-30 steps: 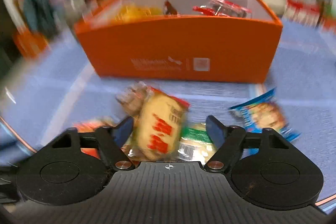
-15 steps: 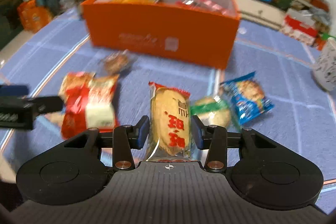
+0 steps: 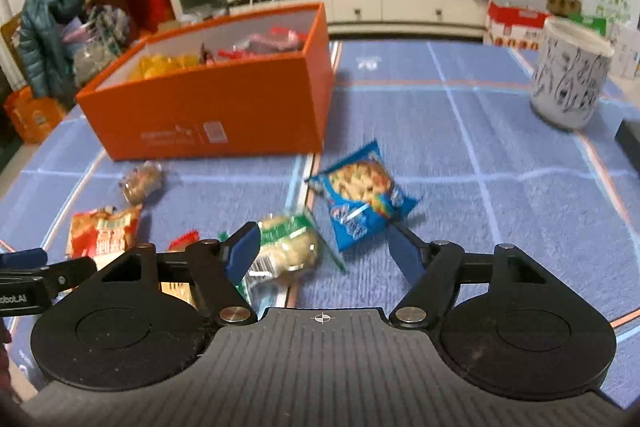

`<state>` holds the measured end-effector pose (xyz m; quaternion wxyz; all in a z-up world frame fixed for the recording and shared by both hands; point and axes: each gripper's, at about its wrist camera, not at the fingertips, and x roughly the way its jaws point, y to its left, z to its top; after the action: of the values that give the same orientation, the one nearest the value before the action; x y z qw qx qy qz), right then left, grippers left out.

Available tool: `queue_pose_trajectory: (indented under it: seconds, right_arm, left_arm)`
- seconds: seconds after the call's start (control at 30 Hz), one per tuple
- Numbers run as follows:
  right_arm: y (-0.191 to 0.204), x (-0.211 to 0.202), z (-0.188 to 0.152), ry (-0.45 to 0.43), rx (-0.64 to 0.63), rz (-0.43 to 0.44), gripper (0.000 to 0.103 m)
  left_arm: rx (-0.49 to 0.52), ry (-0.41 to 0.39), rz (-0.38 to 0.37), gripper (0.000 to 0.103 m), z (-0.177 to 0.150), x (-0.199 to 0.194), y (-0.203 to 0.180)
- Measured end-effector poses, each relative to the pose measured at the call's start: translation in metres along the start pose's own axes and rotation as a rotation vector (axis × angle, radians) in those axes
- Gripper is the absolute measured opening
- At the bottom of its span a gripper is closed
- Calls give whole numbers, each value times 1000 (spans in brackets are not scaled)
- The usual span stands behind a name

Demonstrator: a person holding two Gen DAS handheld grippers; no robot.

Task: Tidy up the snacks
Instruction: 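Grasp the red-and-white snack bag with the left tool while the right tool lowers over the green-labelled bun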

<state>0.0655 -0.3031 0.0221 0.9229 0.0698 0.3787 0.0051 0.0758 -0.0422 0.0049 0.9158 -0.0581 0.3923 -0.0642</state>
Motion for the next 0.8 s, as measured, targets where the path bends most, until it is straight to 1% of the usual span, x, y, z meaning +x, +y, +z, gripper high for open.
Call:
queue_pose_trajectory:
  seconds: [0.07,0.2,0.3,0.4,0.47,0.6,0.63,0.67,0.7,0.77,0.8]
  right_arm:
    - [2,5,0,11,34,23,59]
    - [14,7,-5,50,43,4,59]
    - [15,5,-7,45,44,19,61]
    - [14,1,-9,43,50,16,62]
    - [15,2,-12,50,46,15,62]
    - [21,4,-18,60,47,-1,61]
    - [23,5,-20,62,55,-6,61]
    - [24,5,-21,63,63,-5,61]
    - [24,7,-21,70,73,-3,60]
    - [24,11,-22,99,109,-4,60]
    - [23,12,-23,116,128,10,59]
  left_arm:
    - [-29,2,0,102,-1,2,-2]
    - [-75,-10,31,102,-1,7,-8]
    - [-103,2,34,102,0,14,-11]
    - [-99,4,44,102,2,23,-18]
    - [-66,-2,65,101,4,29,-24]
    - [-33,-17,108,89,5,35,-27]
    - [-17,-17,112,79,5,34,-27]
    - [7,-17,100,66,6,33,-27]
    - [29,-14,95,62,6,32,-27]
    - [55,-7,85,62,6,31,-24]
    - [64,0,71,62,6,29,-21]
